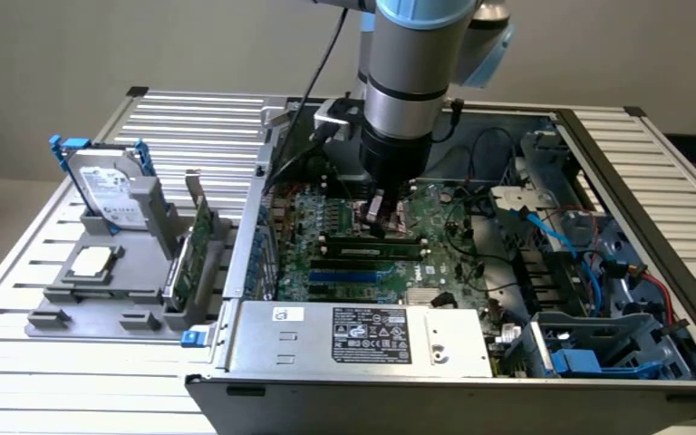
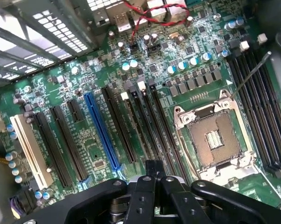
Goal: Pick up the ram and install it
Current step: 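Press down the ram until it locks into place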
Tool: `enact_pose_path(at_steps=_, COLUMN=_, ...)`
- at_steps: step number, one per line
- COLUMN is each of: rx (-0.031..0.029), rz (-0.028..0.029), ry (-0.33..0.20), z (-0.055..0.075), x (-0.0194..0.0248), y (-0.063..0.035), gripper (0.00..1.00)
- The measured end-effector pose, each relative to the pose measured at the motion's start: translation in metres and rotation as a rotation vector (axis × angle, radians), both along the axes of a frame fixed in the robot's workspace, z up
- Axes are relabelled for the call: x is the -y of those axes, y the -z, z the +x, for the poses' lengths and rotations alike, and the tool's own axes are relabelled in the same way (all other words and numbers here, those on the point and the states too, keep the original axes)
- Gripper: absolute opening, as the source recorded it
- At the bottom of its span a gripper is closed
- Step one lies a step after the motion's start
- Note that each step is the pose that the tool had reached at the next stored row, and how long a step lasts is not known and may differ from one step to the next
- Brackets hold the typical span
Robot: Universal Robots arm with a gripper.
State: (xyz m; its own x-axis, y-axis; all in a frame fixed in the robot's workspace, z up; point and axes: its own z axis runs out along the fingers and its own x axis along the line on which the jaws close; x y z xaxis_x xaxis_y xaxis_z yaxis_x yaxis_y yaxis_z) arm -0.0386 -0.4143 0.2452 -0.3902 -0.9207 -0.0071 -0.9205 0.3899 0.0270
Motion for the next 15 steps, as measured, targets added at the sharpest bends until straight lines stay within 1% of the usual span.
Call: enact_pose_path(at_steps=15, rx=0.0, rz=0.0, ry=0.251, z=0.0, x=0.0, y=0.0004, gripper=0.11)
